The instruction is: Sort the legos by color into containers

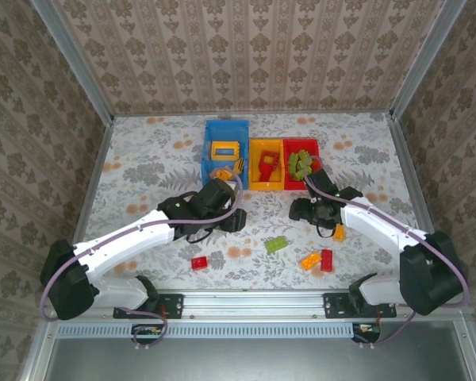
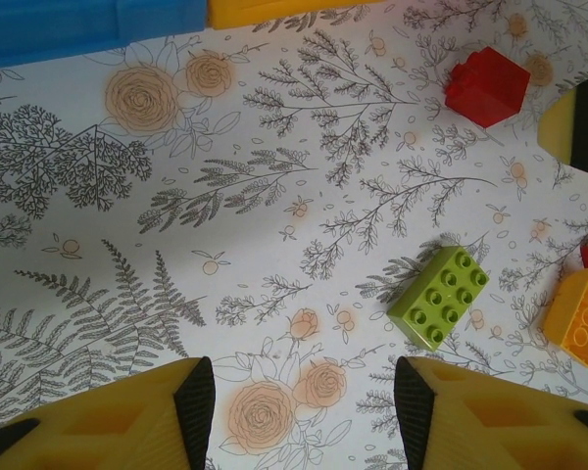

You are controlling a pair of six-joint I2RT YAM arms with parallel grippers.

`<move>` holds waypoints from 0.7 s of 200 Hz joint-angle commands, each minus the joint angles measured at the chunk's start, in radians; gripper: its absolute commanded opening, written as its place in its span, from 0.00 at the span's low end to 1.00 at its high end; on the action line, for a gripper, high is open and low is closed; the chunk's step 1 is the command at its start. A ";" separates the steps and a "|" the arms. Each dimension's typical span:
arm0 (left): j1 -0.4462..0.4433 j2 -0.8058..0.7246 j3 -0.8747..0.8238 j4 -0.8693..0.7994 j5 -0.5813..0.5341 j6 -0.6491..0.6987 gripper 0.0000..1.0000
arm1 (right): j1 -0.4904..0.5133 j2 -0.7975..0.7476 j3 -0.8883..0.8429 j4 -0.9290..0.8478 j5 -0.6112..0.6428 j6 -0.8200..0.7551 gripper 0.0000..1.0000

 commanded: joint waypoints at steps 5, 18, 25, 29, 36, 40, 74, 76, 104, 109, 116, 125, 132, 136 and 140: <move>-0.006 -0.021 -0.001 -0.016 -0.029 -0.010 0.54 | -0.012 0.026 0.034 0.018 0.012 -0.019 0.80; -0.005 -0.018 0.003 -0.016 -0.032 -0.010 0.54 | -0.016 0.047 0.049 0.028 0.014 -0.057 0.82; -0.005 -0.017 0.005 -0.012 -0.035 -0.010 0.54 | -0.017 0.097 0.063 0.032 0.017 -0.076 0.83; -0.005 -0.016 0.006 -0.011 -0.036 -0.011 0.54 | -0.019 0.115 0.073 0.035 0.015 -0.085 0.83; -0.006 -0.015 0.007 -0.006 -0.037 -0.012 0.54 | -0.024 0.148 0.086 0.035 0.007 -0.095 0.84; -0.004 -0.013 0.007 -0.004 -0.037 -0.012 0.54 | -0.029 0.167 0.095 0.036 0.002 -0.098 0.84; -0.005 0.000 0.021 0.001 -0.033 -0.011 0.54 | -0.057 0.289 0.154 0.088 -0.015 -0.087 0.82; -0.005 0.001 0.022 0.000 -0.034 -0.010 0.54 | -0.058 0.296 0.157 0.087 -0.014 -0.087 0.81; -0.004 -0.002 0.022 -0.004 -0.040 -0.013 0.54 | -0.065 0.357 0.179 0.097 -0.011 -0.100 0.70; -0.006 -0.005 0.022 -0.005 -0.040 -0.015 0.54 | -0.066 0.363 0.182 0.097 -0.009 -0.105 0.68; -0.006 -0.004 0.021 -0.005 -0.039 -0.016 0.54 | -0.067 0.375 0.187 0.096 -0.011 -0.111 0.64; -0.006 -0.006 0.020 -0.005 -0.038 -0.017 0.54 | -0.067 0.384 0.194 0.094 -0.012 -0.117 0.57; -0.007 -0.007 0.021 -0.006 -0.038 -0.018 0.54 | -0.066 0.384 0.199 0.092 -0.015 -0.121 0.50; -0.007 -0.007 0.020 -0.009 -0.037 -0.017 0.54 | -0.067 0.381 0.201 0.089 -0.015 -0.122 0.46; -0.007 -0.007 0.022 -0.008 -0.040 -0.017 0.54 | -0.066 0.375 0.201 0.088 -0.017 -0.123 0.43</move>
